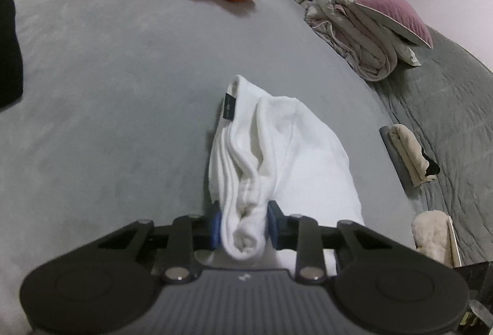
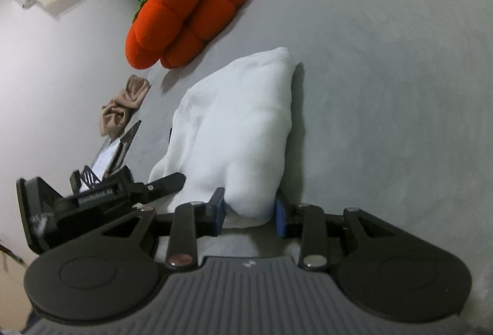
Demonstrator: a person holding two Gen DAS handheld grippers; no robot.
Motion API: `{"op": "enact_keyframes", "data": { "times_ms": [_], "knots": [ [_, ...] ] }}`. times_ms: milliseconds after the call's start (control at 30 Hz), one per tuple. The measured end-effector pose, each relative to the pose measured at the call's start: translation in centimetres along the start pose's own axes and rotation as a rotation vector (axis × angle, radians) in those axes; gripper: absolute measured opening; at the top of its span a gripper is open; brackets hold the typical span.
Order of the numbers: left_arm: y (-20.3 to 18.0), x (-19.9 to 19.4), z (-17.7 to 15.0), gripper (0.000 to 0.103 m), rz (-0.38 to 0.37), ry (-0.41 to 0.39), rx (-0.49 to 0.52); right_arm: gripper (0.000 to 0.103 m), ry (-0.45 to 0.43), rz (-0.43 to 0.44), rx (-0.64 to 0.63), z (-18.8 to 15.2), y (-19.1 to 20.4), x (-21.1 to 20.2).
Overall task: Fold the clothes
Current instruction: 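Grip the white shirt bundle's side with the right gripper while the left gripper pinches its end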
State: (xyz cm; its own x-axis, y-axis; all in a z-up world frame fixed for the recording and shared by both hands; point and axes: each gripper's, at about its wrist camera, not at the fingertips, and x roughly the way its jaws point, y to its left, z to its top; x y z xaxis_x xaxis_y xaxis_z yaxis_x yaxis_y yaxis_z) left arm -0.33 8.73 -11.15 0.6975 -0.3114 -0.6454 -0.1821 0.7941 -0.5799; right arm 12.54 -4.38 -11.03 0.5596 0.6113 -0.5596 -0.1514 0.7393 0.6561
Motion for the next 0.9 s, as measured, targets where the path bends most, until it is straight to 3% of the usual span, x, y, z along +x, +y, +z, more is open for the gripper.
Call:
{"op": "enact_keyframes", "data": {
  "times_ms": [100,300,500,567,733,900],
  "knots": [
    [0.2,0.1,0.2,0.029,0.0,0.011,-0.005,0.043,-0.011,-0.002,-0.039,0.0,0.3,0.0],
    [0.0,0.3,-0.1,0.029,0.009,0.015,0.013,0.056,-0.06,0.072,0.108,2.0,-2.4,0.8],
    [0.0,0.5,-0.1,0.03,0.014,0.017,0.032,0.056,-0.085,0.093,0.143,5.1,-3.8,3.2],
    [0.0,0.5,-0.1,0.031,0.014,0.019,0.036,0.052,-0.096,0.112,0.168,5.9,-4.3,3.9],
    [-0.1,0.6,-0.1,0.031,0.017,0.018,0.053,0.025,-0.104,0.123,0.206,7.6,-5.6,5.4],
    [0.2,0.5,0.1,0.031,0.014,0.025,0.052,0.017,-0.128,0.078,0.101,7.7,-4.8,5.2]
  ]
}}
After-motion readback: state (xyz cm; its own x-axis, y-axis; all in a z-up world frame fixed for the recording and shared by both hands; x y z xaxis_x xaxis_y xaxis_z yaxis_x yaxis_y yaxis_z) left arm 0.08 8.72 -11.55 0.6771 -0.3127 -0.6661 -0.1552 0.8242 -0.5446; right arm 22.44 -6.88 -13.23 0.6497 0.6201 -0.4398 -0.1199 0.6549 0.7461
